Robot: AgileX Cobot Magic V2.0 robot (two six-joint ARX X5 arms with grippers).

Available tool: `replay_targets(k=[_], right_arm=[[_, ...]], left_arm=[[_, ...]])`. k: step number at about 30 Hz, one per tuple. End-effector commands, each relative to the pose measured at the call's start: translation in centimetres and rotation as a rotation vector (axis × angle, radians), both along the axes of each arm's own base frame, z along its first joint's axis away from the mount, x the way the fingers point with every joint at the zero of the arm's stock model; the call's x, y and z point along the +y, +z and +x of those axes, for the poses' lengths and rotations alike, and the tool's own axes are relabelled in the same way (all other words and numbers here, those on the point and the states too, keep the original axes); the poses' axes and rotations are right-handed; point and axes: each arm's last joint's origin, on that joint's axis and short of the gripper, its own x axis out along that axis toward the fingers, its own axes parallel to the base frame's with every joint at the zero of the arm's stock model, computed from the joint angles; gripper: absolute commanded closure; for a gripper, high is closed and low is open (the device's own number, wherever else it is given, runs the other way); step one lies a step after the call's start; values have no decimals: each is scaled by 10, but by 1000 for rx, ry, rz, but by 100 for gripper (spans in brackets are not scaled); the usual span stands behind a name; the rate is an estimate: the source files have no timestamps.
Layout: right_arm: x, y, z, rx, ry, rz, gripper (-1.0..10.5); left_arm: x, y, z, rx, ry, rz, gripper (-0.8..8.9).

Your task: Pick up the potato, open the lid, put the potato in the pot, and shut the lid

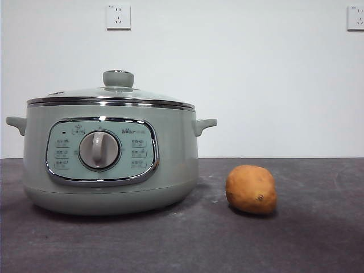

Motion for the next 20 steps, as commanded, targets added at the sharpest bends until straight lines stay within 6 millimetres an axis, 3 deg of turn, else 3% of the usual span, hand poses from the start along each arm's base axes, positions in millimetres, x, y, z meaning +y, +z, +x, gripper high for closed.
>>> replay_targets(k=[1,8,14,20], right_arm=[[0,20,2,-29,6,-76,958],[3,78,14,-39,73,-198,958],[7,124,33,32,201,-281,957],[14,145,58,124,406,-353,947]], left_arm=[[0,20,-3,-44,6,59,820],[0,69,-3,-48,1,186,821],[0,100,14,79,-32,277,821],[-4,118,42,213,-164,280,821]])
